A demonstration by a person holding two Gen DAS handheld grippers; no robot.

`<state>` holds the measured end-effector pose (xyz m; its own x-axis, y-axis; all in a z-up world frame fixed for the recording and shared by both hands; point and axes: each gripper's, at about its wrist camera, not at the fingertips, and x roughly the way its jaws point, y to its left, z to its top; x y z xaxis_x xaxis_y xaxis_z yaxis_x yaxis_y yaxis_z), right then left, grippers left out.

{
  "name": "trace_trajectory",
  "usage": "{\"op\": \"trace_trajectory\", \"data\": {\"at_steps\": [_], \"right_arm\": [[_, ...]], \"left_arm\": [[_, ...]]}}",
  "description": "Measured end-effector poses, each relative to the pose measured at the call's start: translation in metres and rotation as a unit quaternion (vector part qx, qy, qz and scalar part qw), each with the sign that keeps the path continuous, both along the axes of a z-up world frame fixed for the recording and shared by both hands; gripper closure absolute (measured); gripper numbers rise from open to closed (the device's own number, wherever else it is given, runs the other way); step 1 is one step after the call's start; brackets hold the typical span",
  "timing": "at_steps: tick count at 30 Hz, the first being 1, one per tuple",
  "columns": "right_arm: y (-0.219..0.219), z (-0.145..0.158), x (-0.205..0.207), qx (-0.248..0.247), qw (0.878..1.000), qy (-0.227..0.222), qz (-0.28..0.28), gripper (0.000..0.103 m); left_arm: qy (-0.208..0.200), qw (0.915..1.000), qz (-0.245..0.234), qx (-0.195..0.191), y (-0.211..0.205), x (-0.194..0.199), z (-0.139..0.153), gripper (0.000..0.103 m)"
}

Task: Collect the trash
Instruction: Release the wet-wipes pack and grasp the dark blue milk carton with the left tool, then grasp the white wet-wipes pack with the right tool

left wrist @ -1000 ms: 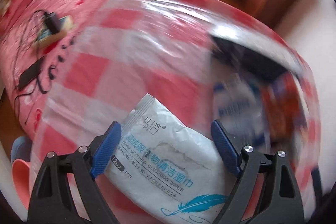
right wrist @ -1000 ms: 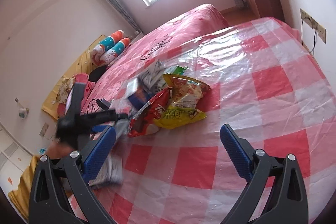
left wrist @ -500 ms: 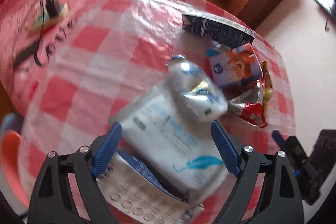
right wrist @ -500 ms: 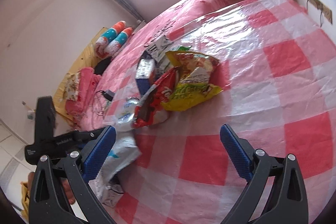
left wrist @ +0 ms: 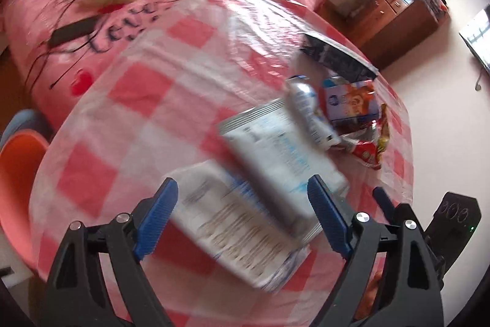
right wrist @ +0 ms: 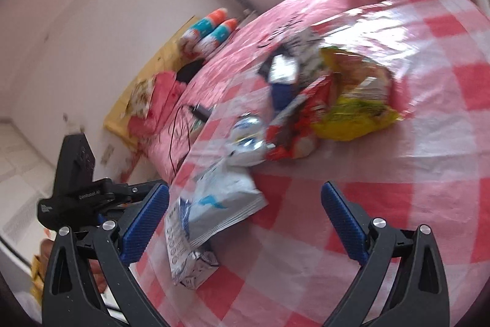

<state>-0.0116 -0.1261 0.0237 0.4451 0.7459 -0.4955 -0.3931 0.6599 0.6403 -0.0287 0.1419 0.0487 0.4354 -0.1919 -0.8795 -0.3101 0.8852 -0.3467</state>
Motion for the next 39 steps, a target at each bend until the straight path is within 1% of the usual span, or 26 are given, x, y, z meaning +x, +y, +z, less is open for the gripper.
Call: {"op": "trace_trajectory", "data": {"at_steps": [1, 3, 6, 8, 11, 14, 18, 20, 23, 25, 28, 29, 31, 32, 33, 36, 37, 39], "right_arm": [[0.005, 0.001, -0.001, -0.001, 1.000, -0.002, 0.009, 0.005], [0.014, 0.001, -0.001, -0.007, 1.000, -0.002, 0.020, 0.005], [0.021, -0.003, -0.001, -0.016, 1.000, 0.006, 0.023, 0.005], [0.018, -0.005, 0.000, -0.017, 1.000, 0.008, 0.019, 0.005], [0.013, -0.007, -0.001, -0.013, 1.000, 0.009, 0.014, 0.005], [0.009, -0.006, -0.002, -0.011, 1.000, 0.008, 0.017, 0.005], [0.016, -0.004, -0.005, -0.016, 0.999, -0.001, 0.028, 0.005], [0.017, -0.002, -0.006, -0.022, 0.999, -0.006, 0.027, 0.005], [0.013, -0.003, -0.005, -0.019, 1.000, -0.004, 0.018, 0.005], [0.007, -0.004, -0.003, -0.011, 1.000, 0.001, 0.007, 0.005], [-0.001, -0.007, 0.000, -0.005, 1.000, 0.008, -0.003, 0.005], [-0.002, -0.007, 0.001, -0.002, 1.000, 0.011, -0.004, 0.005], [-0.002, -0.008, 0.001, 0.000, 1.000, 0.013, -0.003, 0.005], [-0.001, -0.008, 0.001, -0.005, 1.000, 0.011, -0.003, 0.005], [0.000, -0.007, 0.001, -0.010, 1.000, 0.008, -0.001, 0.005], [0.008, -0.006, 0.000, -0.024, 1.000, 0.000, 0.004, 0.005], [0.011, -0.005, -0.001, -0.030, 1.000, -0.003, 0.007, 0.005], [0.020, -0.004, -0.003, -0.058, 0.998, -0.014, 0.012, 0.005]], "left_arm": [[0.007, 0.9999, 0.010, -0.009, 0.006, -0.009, -0.004, 0.016], [0.020, 0.9995, 0.016, -0.019, 0.014, -0.014, -0.013, 0.016], [0.041, 0.9980, 0.011, -0.047, 0.013, -0.017, -0.031, 0.016], [0.045, 0.9973, 0.008, -0.057, 0.008, -0.014, -0.038, 0.015], [0.034, 0.9987, -0.005, -0.038, -0.001, -0.006, -0.039, 0.015], [0.025, 0.9995, -0.016, -0.006, -0.010, 0.000, -0.038, 0.015], [0.006, 0.9991, -0.030, 0.031, -0.018, 0.004, -0.037, 0.011], [0.008, 0.9982, -0.035, 0.049, -0.022, 0.007, -0.036, 0.010], [0.014, 0.9975, -0.045, 0.052, -0.028, 0.013, -0.038, 0.009], [0.001, 0.9955, -0.056, 0.077, -0.033, 0.014, -0.038, 0.009], [-0.013, 0.9954, -0.056, 0.077, -0.032, 0.011, -0.038, 0.009], [-0.017, 0.9952, -0.056, 0.078, -0.031, 0.009, -0.038, 0.011], [-0.026, 0.9945, -0.055, 0.085, -0.030, 0.007, -0.036, 0.024], [-0.029, 0.9944, -0.054, 0.086, -0.029, 0.006, -0.036, 0.035], [-0.032, 0.9948, -0.053, 0.082, -0.026, 0.005, -0.035, 0.043], [-0.038, 0.9959, -0.052, 0.064, -0.019, 0.000, -0.035, 0.055], [-0.038, 0.9962, -0.053, 0.057, -0.016, -0.002, -0.035, 0.057], [-0.040, 0.9963, -0.058, 0.049, -0.012, -0.005, -0.035, 0.063]]}}
